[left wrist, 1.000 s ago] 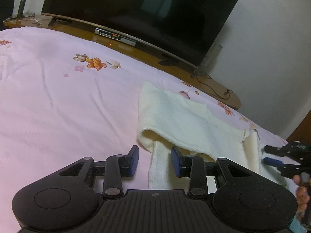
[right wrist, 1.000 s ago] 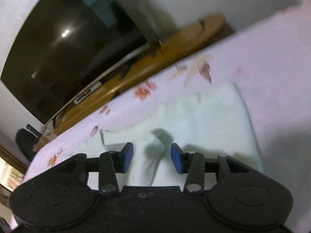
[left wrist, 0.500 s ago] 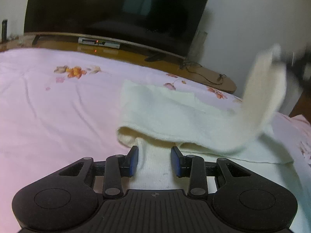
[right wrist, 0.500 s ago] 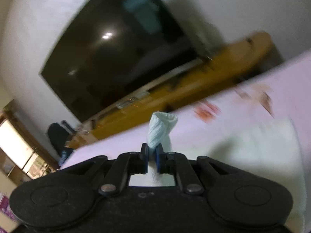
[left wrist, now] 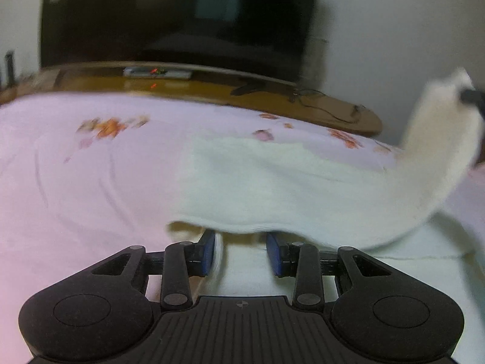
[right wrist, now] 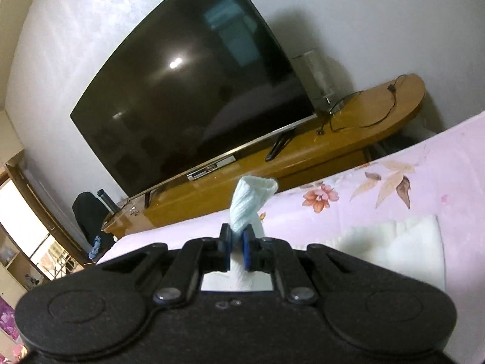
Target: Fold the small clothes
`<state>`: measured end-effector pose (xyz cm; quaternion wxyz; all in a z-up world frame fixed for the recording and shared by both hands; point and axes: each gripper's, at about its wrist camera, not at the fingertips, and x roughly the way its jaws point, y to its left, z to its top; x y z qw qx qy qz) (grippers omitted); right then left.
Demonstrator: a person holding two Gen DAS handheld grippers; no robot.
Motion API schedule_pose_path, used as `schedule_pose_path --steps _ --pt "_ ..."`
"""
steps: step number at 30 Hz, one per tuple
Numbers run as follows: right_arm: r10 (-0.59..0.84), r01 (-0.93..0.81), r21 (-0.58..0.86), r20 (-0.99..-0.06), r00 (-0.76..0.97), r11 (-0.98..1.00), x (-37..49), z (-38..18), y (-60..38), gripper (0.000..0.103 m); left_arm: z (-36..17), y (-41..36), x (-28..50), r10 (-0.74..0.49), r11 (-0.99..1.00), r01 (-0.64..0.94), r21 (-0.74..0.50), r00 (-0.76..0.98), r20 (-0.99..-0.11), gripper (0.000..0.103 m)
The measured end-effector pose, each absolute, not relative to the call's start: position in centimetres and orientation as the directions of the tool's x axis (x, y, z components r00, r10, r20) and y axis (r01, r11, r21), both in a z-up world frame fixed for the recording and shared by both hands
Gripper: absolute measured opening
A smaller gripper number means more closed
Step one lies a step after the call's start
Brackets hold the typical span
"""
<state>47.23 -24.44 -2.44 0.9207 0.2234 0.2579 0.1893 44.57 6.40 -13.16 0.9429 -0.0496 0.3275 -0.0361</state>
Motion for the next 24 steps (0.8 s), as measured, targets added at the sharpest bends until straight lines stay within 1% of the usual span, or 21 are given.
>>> schedule_pose_path --steps 2,5,6,8,9,10,13,15,18,24 --pt "0.481 -0.258 0.514 -0.365 0.797 0.818 47.0 -1.6 -23.8 0.009 -13.0 5.3 45.0 -0.048 0.998 0.016 -0.056 0.777 -0.628 0.036" --pt "0.511 -0.322 0.493 -0.315 0.800 0.808 47.1 0.7 -22.2 0.008 -12.9 5.1 45.8 -0.024 0.998 -0.021 -0.064 0.776 -0.630 0.036" --pt "0.520 -0.346 0.479 -0.298 0.800 0.807 47.2 1.6 -21.8 0.008 -12.9 5.5 45.9 -0.026 0.995 -0.037 -0.088 0.784 -0.620 0.036" --pt "0.528 -0.371 0.460 -0.277 0.803 0.806 46.9 2.9 -21.1 0.008 -13.0 7.4 45.5 -0.051 0.976 -0.086 -0.202 0.805 -0.591 0.035" --pt "0.527 -0.374 0.455 -0.273 0.805 0.808 47.1 3.2 -21.3 0.008 -13.0 7.8 45.0 -0.056 0.972 -0.085 -0.218 0.821 -0.568 0.035" --pt "0.522 -0.377 0.443 -0.270 0.809 0.813 47.0 3.5 -21.4 0.008 -13.0 7.7 44.5 -0.052 0.978 -0.069 -0.197 0.834 -0.550 0.035" --pt "0.514 -0.364 0.441 -0.290 0.807 0.821 47.2 3.1 -21.7 0.008 -13.1 6.5 44.1 -0.039 0.995 -0.021 -0.100 0.829 -0.559 0.035" --pt "0.510 -0.353 0.448 -0.299 0.807 0.821 47.5 2.6 -21.7 0.009 -12.8 6.0 43.8 -0.011 0.998 -0.022 -0.053 0.833 -0.553 0.036" --pt "0.513 -0.354 0.455 -0.293 0.807 0.817 47.3 2.7 -21.7 0.008 -12.3 5.9 43.4 -0.018 0.998 -0.013 -0.054 0.843 -0.537 0.036" --pt "0.506 -0.337 0.469 -0.297 0.810 0.816 47.2 2.6 -22.3 0.009 -11.4 6.1 42.5 0.000 0.998 -0.038 -0.058 0.839 -0.544 0.036"
